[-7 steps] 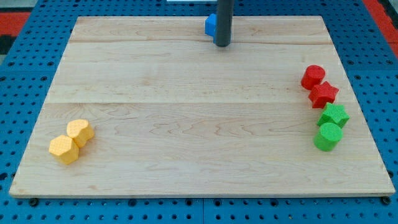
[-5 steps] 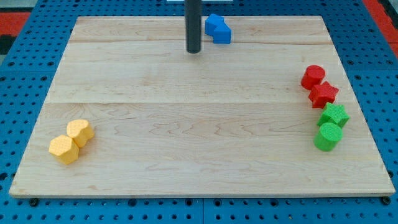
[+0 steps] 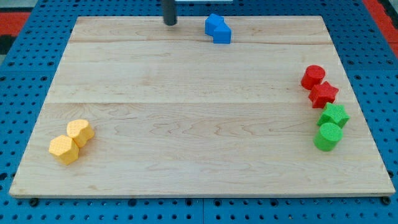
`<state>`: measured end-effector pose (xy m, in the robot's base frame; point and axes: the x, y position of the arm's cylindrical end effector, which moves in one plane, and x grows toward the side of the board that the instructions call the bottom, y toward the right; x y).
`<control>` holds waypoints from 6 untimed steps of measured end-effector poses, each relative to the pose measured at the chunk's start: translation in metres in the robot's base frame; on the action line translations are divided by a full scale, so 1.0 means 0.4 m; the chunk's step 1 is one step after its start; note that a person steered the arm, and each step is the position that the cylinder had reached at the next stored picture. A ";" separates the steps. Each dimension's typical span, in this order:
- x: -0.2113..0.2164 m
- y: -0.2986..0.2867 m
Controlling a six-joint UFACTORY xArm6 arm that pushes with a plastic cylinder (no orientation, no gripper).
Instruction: Move the blue cube closer to the red circle
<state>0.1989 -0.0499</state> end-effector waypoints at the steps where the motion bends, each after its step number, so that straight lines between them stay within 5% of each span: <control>1: -0.010 0.014; 3: 0.075 0.156; 6: -0.017 0.133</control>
<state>0.1923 0.0035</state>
